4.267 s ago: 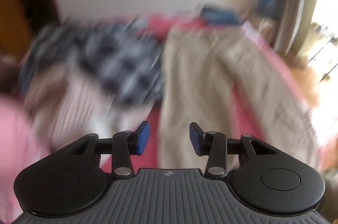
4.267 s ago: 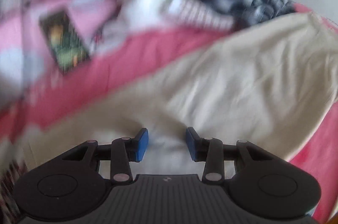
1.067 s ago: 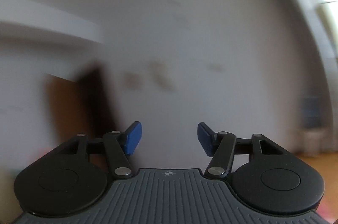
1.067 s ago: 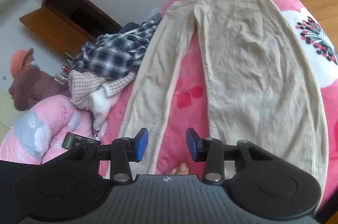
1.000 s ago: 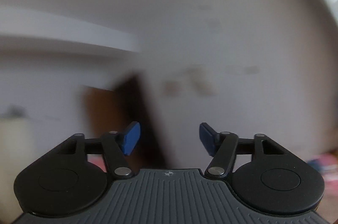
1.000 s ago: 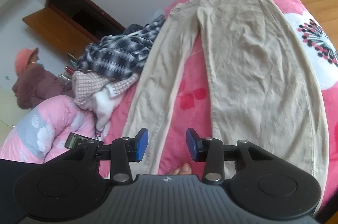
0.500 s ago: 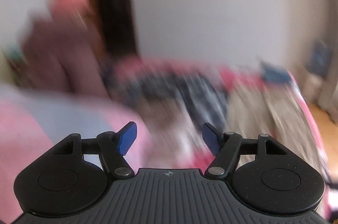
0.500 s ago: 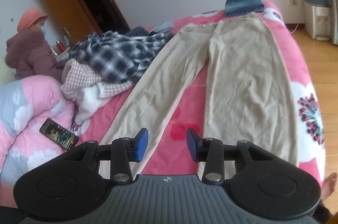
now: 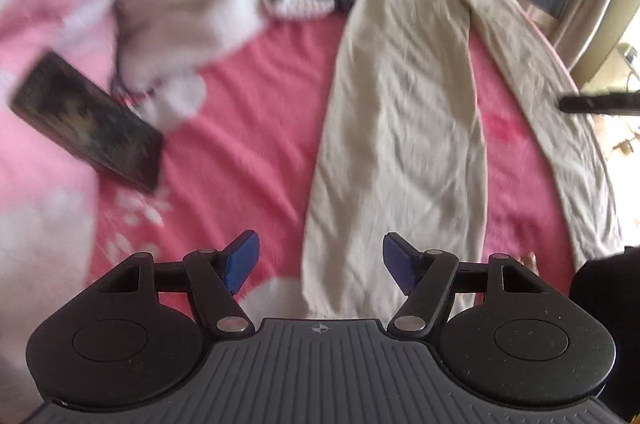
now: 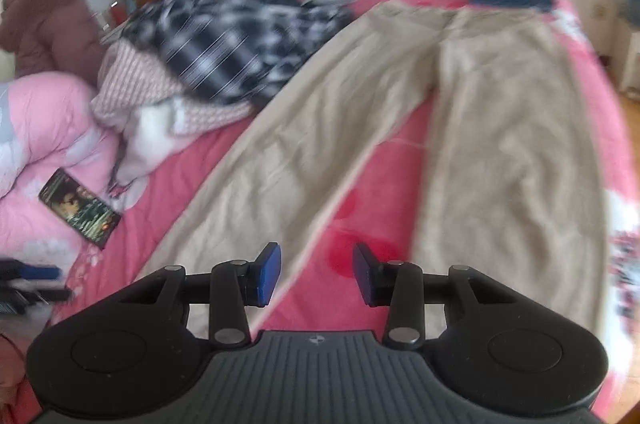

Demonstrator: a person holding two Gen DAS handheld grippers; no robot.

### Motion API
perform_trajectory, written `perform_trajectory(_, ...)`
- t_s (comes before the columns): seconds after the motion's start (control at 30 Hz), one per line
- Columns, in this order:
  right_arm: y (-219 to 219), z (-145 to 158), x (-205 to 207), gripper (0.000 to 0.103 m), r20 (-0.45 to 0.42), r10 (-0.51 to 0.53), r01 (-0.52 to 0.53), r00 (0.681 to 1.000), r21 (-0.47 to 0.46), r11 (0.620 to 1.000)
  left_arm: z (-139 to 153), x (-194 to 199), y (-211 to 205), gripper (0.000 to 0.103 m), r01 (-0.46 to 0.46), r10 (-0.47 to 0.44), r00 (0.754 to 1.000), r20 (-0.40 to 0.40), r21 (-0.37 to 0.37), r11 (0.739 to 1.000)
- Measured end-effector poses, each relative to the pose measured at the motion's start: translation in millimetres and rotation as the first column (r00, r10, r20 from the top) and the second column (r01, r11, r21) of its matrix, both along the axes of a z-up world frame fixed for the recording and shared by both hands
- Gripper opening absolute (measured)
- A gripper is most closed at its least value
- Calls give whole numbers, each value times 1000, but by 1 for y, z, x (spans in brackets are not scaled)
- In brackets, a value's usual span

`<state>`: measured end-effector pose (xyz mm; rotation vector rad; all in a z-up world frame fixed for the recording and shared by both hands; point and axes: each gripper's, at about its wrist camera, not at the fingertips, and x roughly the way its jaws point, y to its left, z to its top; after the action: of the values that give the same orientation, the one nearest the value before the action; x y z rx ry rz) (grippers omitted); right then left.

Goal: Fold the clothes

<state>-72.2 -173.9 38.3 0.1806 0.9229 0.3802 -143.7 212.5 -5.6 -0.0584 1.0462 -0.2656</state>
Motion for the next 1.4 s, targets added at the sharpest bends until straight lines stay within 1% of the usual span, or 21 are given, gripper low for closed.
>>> perform_trajectory(0.07,21,-16,13,43,-32,71,-70,997,44,997,-16,4,8,69,-23,20,999,-48,-63,998)
perform_trajectory(0.13,44,-32,20,43,-53,144,-140,988,63,988,-28,8,13,68,-41,34,997,-73,-98,994)
perform_trajectory(0.3,102,-71,38,43,-97,322,-311,942,114,943,-39,15,15,65,21,-26,998,-53,-85,996)
perform_trajectory(0.4,116,-93,38,42,-119,384,-380,916,56,923,-52,21,20,63,32,-39,997,-63,-108,994)
perform_trajectory(0.43,112,-97,35,38,-125,392,-392,911,25,920,-53,20,23,59,31,-38,997,-62,-117,993)
perform_trajectory(0.5,100,-100,26,38,-130,399,-404,907,-12,915,-54,18,29,54,29,-37,998,-59,-131,991)
perform_trajectory(0.53,93,-97,24,39,-155,386,-394,909,-26,919,-53,17,31,47,25,-32,998,-58,-130,991)
perform_trajectory(0.57,88,-94,22,39,-173,371,-384,912,-46,922,-53,15,33,45,14,-22,998,-60,-128,992)
perform_trajectory(0.6,83,-91,20,40,-186,358,-375,915,-67,924,-52,14,35,45,4,-12,998,-61,-132,991)
perform_trajectory(0.67,81,-82,22,41,-192,336,-352,922,-54,934,-51,9,36,43,-13,4,998,-64,-142,990)
perform_trajectory(0.8,101,-73,43,41,-151,334,-321,931,103,941,-49,-4,29,42,-1,-6,999,-50,-141,990)
perform_trajectory(0.87,123,-78,44,43,-145,367,-342,919,173,924,-52,-7,26,41,-1,-5,999,-46,-140,990)
perform_trajectory(0.9,130,-87,46,43,-177,376,-338,910,209,918,-54,-8,24,40,-3,-3,999,-42,-135,991)
perform_trajectory(0.93,137,-97,49,43,-218,381,-328,899,243,913,-57,-9,22,36,-5,0,999,-36,-126,992)
perform_trajectory(1.0,139,-114,48,39,-300,349,-281,888,248,927,-56,-10,22,28,-10,6,1000,-25,-139,990)
perform_trajectory(1.03,134,-119,45,40,-322,324,-250,889,251,935,-54,-10,22,23,-13,9,1000,-21,-151,988)
perform_trajectory(1.13,108,-110,32,44,-333,258,-160,907,292,943,-49,-12,22,8,-21,19,1000,-8,-187,982)
perform_trajectory(1.23,89,-104,29,46,-345,207,-78,915,351,933,-44,-13,23,1,-28,30,1000,5,-223,974)
perform_trajectory(1.3,83,-102,33,47,-361,179,-30,915,382,924,-41,-14,23,0,-33,37,999,13,-247,969)
perform_trajectory(1.33,82,-102,34,47,-370,168,-4,914,405,914,-39,-15,23,0,-35,41,999,17,-258,965)
perform_trajectory(1.4,85,-102,38,48,-378,170,38,910,484,874,-36,-16,23,0,-39,48,999,25,-282,959)
